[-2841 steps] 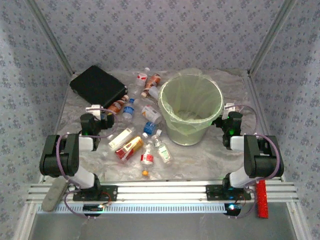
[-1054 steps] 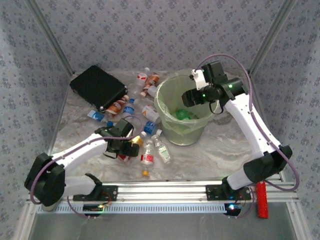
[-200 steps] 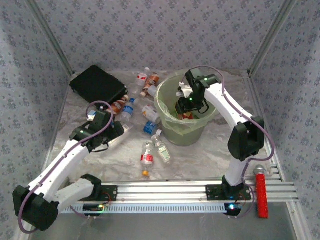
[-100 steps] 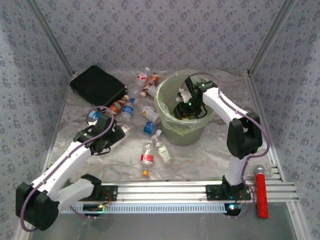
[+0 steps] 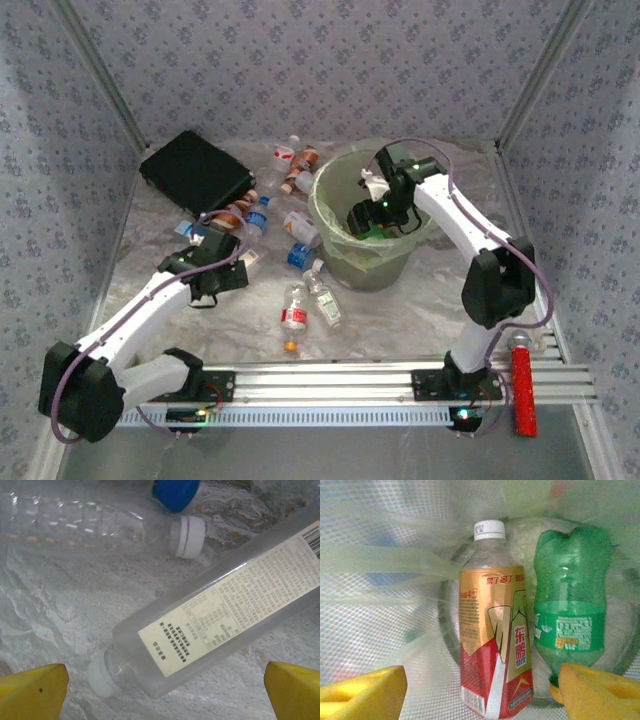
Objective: Put the plastic bottles in the bin
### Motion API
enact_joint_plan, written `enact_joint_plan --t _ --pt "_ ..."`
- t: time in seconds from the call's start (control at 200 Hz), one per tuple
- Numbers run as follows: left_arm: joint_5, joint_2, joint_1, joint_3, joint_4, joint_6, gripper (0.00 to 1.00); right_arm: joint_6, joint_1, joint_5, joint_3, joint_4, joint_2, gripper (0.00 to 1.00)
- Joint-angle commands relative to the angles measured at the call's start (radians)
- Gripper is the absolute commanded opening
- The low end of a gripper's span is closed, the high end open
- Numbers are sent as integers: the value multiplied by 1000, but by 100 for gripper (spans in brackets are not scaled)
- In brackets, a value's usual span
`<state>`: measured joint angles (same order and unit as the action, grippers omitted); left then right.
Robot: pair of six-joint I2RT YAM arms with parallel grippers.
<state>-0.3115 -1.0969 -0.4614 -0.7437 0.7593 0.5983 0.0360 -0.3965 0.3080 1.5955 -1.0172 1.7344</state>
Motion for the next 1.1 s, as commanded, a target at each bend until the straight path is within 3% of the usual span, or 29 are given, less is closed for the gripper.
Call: enact_joint_plan --t 0.0,0.29,0.42,0.83,1.094 --pt "-6 -39 6 -45 -36 -141 100 -15 -2 -22 58 -76 -71 81" --pt "-5 -180 8 -89 -39 -306 100 -12 38 -29 146 -155 -176 81" --pt "-10 -243 10 -96 -39 -315 100 8 66 -18 153 -119 -230 81" --pt "145 -330 13 -82 -54 -281 100 26 86 -57 99 -9 -320 81" --pt "186 -314 9 -71 -54 -280 85 36 87 -72 72 29 -342 81"
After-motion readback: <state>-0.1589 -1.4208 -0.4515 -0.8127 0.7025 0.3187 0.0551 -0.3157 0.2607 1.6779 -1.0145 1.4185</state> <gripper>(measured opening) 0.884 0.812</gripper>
